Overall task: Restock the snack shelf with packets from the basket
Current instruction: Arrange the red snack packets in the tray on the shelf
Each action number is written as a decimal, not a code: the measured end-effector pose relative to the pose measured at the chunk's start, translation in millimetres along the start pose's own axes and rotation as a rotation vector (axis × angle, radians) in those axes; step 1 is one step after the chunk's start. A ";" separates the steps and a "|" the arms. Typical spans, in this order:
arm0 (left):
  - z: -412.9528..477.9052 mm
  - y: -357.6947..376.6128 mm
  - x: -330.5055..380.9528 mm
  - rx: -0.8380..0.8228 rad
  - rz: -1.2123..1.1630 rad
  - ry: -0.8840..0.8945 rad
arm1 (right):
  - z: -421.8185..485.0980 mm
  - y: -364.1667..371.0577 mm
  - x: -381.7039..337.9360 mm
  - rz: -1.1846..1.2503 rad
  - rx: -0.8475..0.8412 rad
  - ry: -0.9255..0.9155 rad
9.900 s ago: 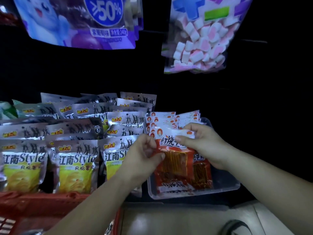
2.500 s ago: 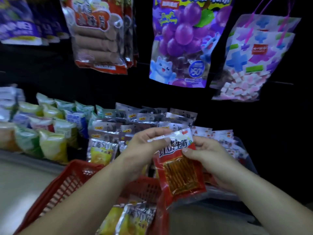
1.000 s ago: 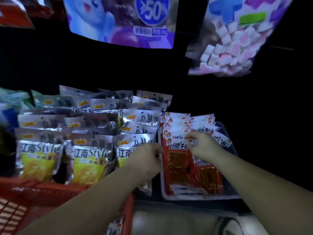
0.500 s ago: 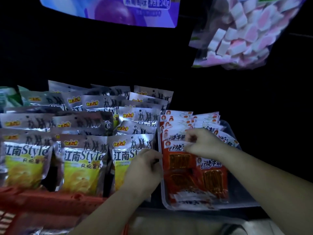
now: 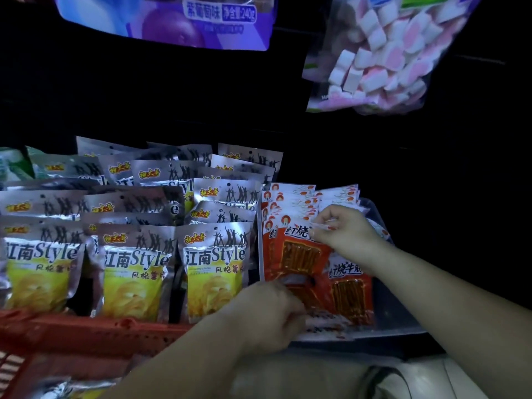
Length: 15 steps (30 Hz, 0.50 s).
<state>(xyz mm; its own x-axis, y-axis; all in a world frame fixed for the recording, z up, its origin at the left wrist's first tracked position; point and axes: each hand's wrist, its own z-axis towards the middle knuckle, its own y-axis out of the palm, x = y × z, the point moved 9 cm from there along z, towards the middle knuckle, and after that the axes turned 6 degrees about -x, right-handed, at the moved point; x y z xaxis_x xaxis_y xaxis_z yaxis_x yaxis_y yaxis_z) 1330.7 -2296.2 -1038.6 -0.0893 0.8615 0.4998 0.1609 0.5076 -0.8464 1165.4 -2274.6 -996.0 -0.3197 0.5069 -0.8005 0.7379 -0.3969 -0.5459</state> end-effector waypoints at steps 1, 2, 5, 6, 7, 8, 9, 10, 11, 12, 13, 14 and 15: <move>-1.2 1.5 -2.9 -0.007 0.005 -0.014 | -2.0 -4.0 -3.7 0.020 0.025 -0.014; -3.4 0.4 -3.6 0.000 0.021 -0.021 | -5.0 -8.5 -6.8 0.045 0.053 -0.018; -12.6 -10.1 -0.8 0.083 0.052 -0.014 | -16.9 -15.0 -11.5 0.126 0.098 -0.010; -16.0 -15.9 -0.3 0.131 0.000 -0.017 | -21.3 -15.7 -12.5 0.147 0.106 -0.011; -19.8 -23.6 -1.8 0.186 -0.061 -0.044 | -26.2 -16.6 -14.1 0.163 0.114 -0.018; -24.0 -32.3 -9.0 0.266 -0.140 -0.103 | -31.2 -17.6 -16.1 0.176 0.114 -0.022; -31.2 -45.2 -16.5 0.375 -0.230 -0.183 | -35.6 -18.5 -17.7 0.186 0.108 -0.025; -40.0 -57.0 -26.0 0.492 -0.349 -0.267 | -40.4 -19.5 -20.7 0.193 0.100 -0.025; -48.4 -65.9 -33.7 0.585 -0.509 -0.340 | -45.5 -20.5 -24.9 0.199 0.092 -0.022; -54.0 -71.4 -37.7 0.637 -0.699 -0.364 | -51.3 -22.0 -30.5 0.207 0.089 -0.019; -56.1 -77.1 -35.3 0.645 -0.886 -0.340 | -57.2 -23.0 -37.3 0.223 0.087 -0.013; -57.3 -84.6 -28.0 0.623 -1.022 -0.301 | -63.5 -23.7 -46.4 0.239 0.084 -0.010; -60.2 -92.3 -19.9 0.594 -1.094 -0.280 | -69.7 -23.7 -55.8 0.257 0.087 -0.005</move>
<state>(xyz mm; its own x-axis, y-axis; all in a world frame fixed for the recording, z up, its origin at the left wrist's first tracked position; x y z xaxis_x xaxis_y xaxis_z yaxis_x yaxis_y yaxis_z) 1376.8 -2360.5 -959.3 -0.1115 -0.0711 0.9912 -0.5839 0.8118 -0.0075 1207.2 -2240.1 -921.2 -0.1314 0.3769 -0.9169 0.7418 -0.5762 -0.3431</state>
